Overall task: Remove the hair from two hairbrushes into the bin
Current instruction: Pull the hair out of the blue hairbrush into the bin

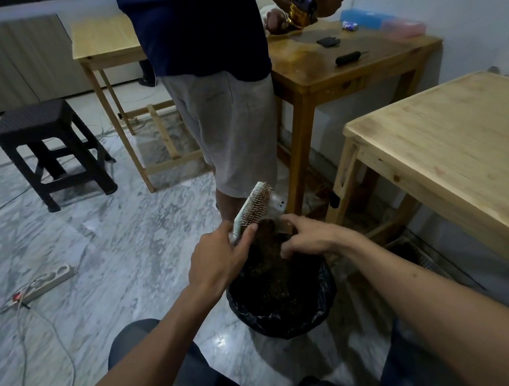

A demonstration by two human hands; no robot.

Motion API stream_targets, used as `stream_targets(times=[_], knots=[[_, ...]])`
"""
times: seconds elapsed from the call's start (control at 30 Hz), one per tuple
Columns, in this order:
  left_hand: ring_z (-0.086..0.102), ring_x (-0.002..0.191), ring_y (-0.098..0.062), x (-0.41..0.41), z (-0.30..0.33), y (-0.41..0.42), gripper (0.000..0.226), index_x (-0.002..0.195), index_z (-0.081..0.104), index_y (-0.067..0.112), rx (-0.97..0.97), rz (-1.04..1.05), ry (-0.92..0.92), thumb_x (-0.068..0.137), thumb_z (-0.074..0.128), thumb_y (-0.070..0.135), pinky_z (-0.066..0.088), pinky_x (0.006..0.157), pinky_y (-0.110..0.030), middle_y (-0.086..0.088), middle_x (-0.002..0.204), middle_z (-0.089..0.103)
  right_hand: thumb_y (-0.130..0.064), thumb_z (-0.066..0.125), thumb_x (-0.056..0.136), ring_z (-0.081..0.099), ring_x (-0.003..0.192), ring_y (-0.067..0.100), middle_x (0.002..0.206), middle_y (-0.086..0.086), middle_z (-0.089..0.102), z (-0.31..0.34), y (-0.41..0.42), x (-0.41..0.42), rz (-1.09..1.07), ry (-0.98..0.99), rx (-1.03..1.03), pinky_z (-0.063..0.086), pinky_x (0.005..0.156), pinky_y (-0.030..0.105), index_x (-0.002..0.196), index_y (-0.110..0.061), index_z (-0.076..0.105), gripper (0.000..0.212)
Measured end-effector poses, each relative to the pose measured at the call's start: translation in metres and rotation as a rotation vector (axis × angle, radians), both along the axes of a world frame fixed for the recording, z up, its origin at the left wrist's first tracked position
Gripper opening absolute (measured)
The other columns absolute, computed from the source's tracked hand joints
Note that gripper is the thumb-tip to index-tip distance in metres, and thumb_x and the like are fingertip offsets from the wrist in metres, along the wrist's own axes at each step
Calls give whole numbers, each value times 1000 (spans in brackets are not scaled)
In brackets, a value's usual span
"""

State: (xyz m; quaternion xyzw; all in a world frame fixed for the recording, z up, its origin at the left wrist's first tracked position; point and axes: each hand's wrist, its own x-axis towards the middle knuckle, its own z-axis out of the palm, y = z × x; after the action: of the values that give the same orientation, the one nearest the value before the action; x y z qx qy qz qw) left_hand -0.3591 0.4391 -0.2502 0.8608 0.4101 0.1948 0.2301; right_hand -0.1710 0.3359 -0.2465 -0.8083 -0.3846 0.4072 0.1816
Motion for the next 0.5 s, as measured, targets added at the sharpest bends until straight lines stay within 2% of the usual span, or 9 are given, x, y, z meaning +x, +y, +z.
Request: stream_targets(times=[0.07, 0.13, 0.2, 0.27, 0.3, 0.37, 0.5], knots=[[57, 55, -14, 2, -1, -5, 56, 83, 59, 21, -30, -35, -9, 91, 37, 72, 38, 48, -30, 2, 61, 61, -46, 81, 79, 49, 141, 20, 156, 0, 49, -1, -1, -8, -61, 113, 179, 40, 108, 33, 158, -30, 39, 91], [59, 57, -16, 4, -2, -9, 57, 80, 59, 19, -97, -71, -45, 94, 30, 66, 43, 52, -34, 0, 62, 62, -46, 83, 82, 64, 126, 12, 137, -3, 69, -8, -2, -14, -131, 176, 316, 47, 111, 35, 140, -24, 65, 65], [58, 58, -20, 4, -3, -8, 49, 80, 58, 17, -158, -87, -78, 99, 32, 53, 41, 54, -37, -4, 63, 62, -35, 82, 86, 73, 96, 6, 103, -6, 80, -14, -2, -16, -176, 145, 346, 56, 93, 28, 111, -21, 82, 28], [57, 60, -22, 2, -4, -5, 37, 83, 59, 16, -185, -82, -68, 100, 38, 41, 39, 53, -35, -6, 65, 62, -30, 82, 88, 69, 80, 2, 86, -9, 78, -21, -4, -14, -197, 35, 314, 53, 78, 21, 98, -23, 84, 12], [56, 61, -22, 0, -4, -4, 32, 85, 59, 16, -192, -87, -62, 100, 40, 36, 37, 53, -34, -6, 67, 62, -29, 81, 89, 68, 80, 1, 85, -10, 77, -24, -6, -12, -212, -13, 299, 53, 78, 21, 96, -23, 84, 10], [56, 63, -20, -2, -3, -5, 28, 83, 58, 15, -212, -93, -77, 101, 41, 28, 38, 55, -34, -6, 71, 62, -28, 80, 90, 69, 90, 5, 91, -8, 77, -26, -11, -8, -256, -58, 272, 56, 89, 27, 95, -23, 84, 8], [55, 62, -27, 0, 2, -6, 33, 73, 54, 14, -355, 35, -232, 99, 41, 30, 49, 62, -51, -8, 69, 61, -30, 79, 91, 69, 99, 11, 93, -7, 76, -31, -15, -4, -245, -194, 148, 57, 94, 38, 81, -29, 81, 10]])
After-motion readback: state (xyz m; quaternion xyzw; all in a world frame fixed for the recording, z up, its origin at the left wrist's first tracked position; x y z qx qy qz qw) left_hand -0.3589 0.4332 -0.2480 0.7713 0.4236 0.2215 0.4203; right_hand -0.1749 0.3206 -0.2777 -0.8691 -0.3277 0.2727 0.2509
